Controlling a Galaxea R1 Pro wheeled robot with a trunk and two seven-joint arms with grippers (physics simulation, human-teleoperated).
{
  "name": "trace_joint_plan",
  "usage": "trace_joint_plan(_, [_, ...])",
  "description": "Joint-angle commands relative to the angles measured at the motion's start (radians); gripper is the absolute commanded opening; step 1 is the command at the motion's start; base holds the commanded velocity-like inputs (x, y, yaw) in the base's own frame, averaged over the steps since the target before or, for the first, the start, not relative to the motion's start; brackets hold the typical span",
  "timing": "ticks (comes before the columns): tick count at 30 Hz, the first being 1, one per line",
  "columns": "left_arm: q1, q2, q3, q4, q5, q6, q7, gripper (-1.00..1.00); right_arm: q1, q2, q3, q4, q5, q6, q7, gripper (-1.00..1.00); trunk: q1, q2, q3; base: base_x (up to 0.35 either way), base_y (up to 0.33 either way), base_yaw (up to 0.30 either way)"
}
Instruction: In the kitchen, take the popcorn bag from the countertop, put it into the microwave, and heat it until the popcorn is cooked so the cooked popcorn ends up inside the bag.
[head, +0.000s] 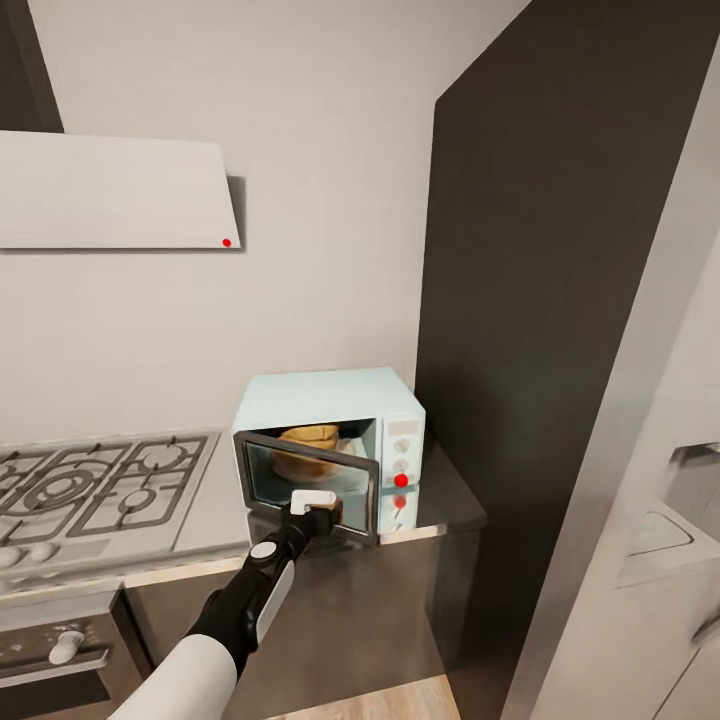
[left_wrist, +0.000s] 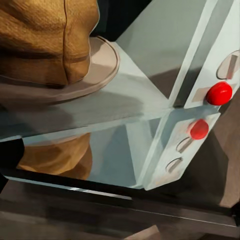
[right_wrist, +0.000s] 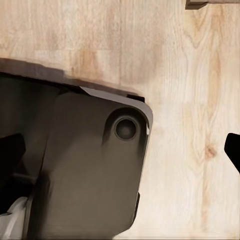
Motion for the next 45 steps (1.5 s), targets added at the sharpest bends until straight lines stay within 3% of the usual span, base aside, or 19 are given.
trace_joint_plan(1, [0.0,0.0,0.0,-0.001,0.002,0.002,-0.003,1.0,0.001,0.0,-0.009,0.002,0.006,-0.003,0.007,1.0,0.0,-0.001,0.0,0.001,-0.001,0.0])
trace_joint_plan(17, [0.0,0.0,0.0,-0.002,0.001,0.002,-0.003,1.0,0.001,0.001,-0.009,0.005,0.007,-0.004,0.009,1.0,0.0,-0.001,0.0,0.081,0.0,-0.007])
trace_joint_plan(27, [0.0,0.0,0.0,-0.002,0.001,0.002,-0.003,1.0,0.001,0.001,-0.009,0.005,0.007,-0.004,0.01,1.0,0.0,-0.001,0.0,0.001,0.132,-0.218])
trace_joint_plan(45, [0.001,0.0,0.002,-0.002,0.001,0.002,-0.003,1.0,0.001,0.001,-0.009,0.005,0.007,-0.004,0.01,1.0,0.0,-0.001,0.0,0.048,0.05,-0.005])
